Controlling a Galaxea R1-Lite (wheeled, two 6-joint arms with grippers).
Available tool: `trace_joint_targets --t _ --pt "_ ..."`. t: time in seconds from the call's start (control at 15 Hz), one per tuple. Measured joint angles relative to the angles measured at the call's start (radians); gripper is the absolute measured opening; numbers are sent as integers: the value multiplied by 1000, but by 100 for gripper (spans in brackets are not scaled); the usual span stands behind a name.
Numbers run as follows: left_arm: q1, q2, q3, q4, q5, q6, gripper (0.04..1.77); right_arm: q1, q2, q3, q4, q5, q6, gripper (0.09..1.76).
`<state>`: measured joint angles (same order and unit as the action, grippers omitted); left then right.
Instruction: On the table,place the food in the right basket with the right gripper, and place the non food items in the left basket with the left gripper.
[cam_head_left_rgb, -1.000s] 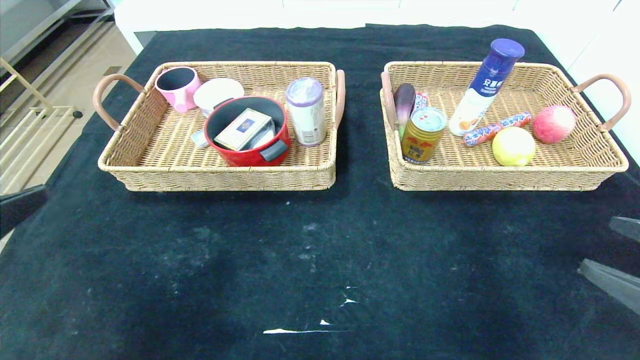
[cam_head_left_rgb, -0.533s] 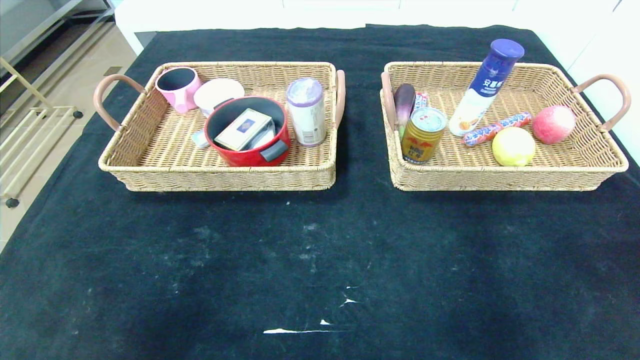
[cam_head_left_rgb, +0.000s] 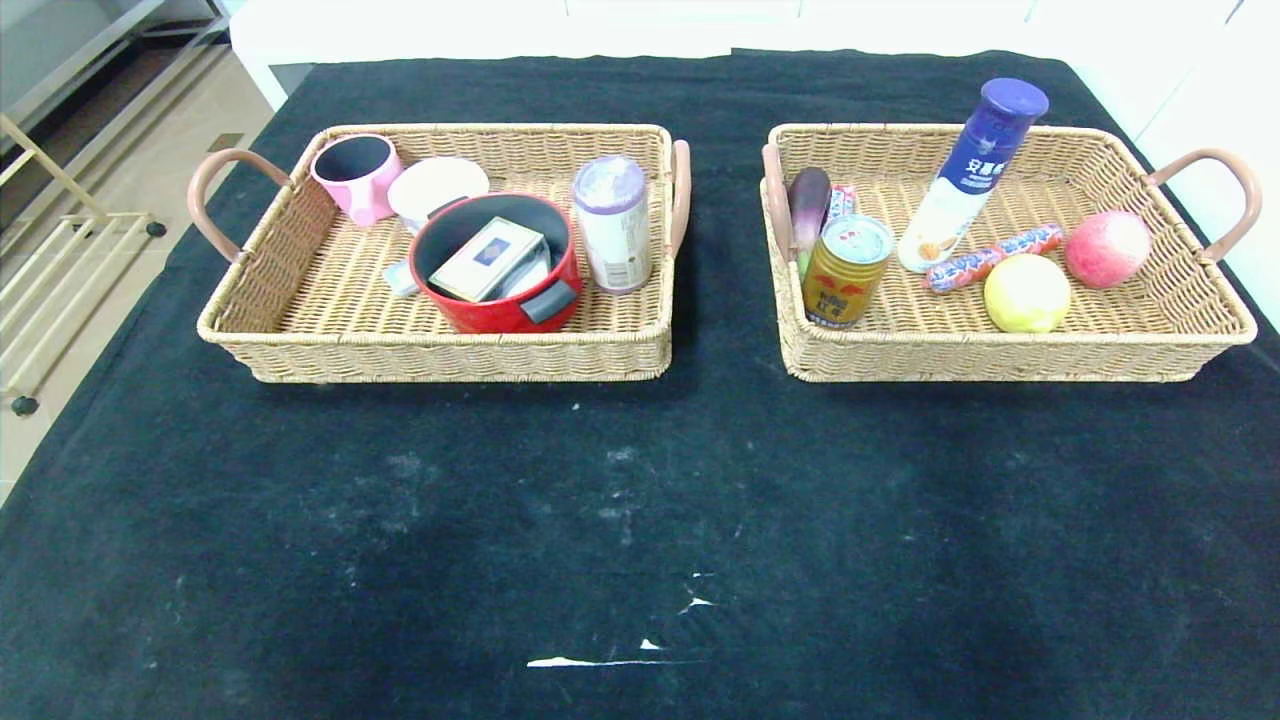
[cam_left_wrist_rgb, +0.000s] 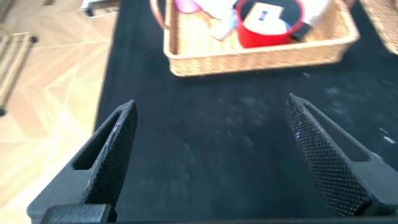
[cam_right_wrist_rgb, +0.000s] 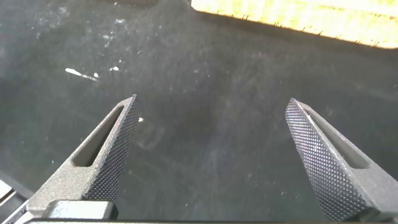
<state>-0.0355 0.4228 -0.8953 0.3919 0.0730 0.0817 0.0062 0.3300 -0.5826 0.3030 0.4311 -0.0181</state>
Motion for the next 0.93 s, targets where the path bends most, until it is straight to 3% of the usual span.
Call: trace_joint_targets --t 0.33,0.67,0.93 --pt "36 -127 44 82 -70 -13 172 0 -109 60 2 2 22 171" --pt "41 -278 206 70 -81 -15 172 0 -214 145 -9 -4 22 171" --pt "37 -348 400 -111 -86 -12 172 -3 -295 222 -15 -24 14 171"
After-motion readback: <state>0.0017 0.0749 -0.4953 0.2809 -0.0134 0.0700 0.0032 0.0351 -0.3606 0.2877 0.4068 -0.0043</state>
